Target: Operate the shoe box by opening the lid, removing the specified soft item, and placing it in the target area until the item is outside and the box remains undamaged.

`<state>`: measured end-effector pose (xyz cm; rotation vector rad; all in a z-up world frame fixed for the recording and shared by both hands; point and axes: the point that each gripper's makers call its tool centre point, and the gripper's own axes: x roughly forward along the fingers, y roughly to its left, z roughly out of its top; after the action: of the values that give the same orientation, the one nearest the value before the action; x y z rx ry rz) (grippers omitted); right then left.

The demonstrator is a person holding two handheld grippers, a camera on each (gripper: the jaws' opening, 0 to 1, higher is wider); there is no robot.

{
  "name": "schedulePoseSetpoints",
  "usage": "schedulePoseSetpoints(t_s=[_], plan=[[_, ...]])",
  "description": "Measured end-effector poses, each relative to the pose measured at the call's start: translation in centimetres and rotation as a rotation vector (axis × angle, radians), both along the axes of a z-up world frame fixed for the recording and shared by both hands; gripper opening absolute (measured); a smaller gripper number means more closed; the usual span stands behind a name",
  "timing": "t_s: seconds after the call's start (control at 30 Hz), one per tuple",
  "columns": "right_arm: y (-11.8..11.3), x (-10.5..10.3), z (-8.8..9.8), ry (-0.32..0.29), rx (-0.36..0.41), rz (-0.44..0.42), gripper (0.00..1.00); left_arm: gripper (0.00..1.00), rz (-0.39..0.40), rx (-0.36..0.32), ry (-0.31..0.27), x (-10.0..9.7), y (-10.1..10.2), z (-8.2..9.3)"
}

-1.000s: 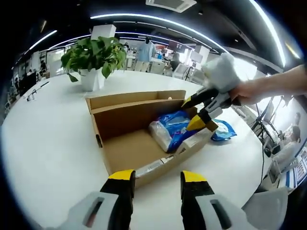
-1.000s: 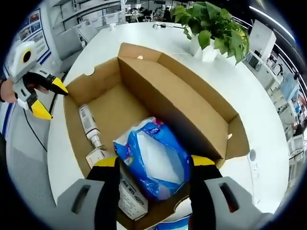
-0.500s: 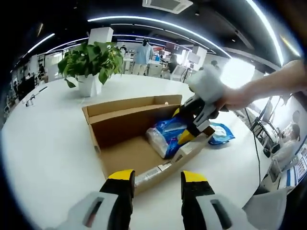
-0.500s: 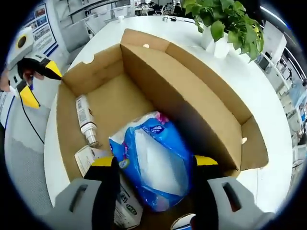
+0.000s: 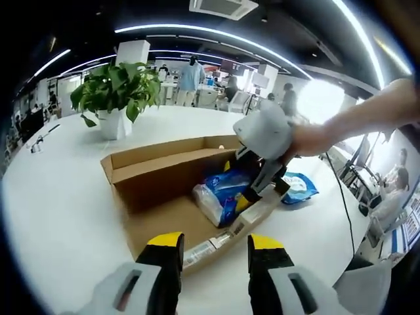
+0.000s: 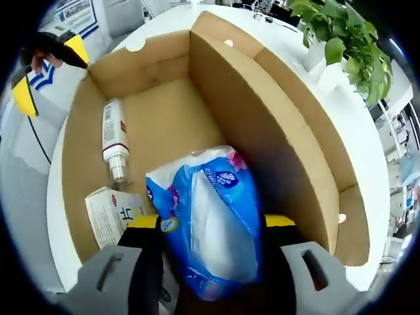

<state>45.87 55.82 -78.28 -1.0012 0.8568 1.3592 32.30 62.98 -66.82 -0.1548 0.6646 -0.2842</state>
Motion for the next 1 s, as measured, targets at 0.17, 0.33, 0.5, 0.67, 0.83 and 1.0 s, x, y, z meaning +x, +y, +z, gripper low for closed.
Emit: schedulePoseSetpoints(t_s=[0.17,0.33,0.5,0.67,0.83,1.0], plan=[[0.3,-0.3,-0.9,-0.002,-0.015,0.02,0.6,0.39,0.015,-0.012,0.0,-0.2,0.3,0.3],[0.4,-0.4,-0.9,0.006,-0.015,-0.009,0.59,0.39,0.023,-0.014,0.005,-0.4,0.4,0.1],[0.1,-1.2,-0.5,0.014,-0.024,-0.043,0.42,0.39,0.024,-0.031,0.01,-0.5,0.1,0.1],[0.1,-1.3,0.8,-0.018,-0.015,-0.021,0.28,0.39,0.005,-0.022,-0.002,-0.3,-0.3,0.9],[-0.1,-1.9,1.8,-0.025,0.007,-0.006,0.25,0.39,-0.006,-0.034,-0.015,-0.1,-0.6,1.6],[0.2,-1.9,3.0,-0.043,0.036,-0.02,0.24,0.38,-0.011,-0.034,-0.021,-0.5,-0.8,2.0]])
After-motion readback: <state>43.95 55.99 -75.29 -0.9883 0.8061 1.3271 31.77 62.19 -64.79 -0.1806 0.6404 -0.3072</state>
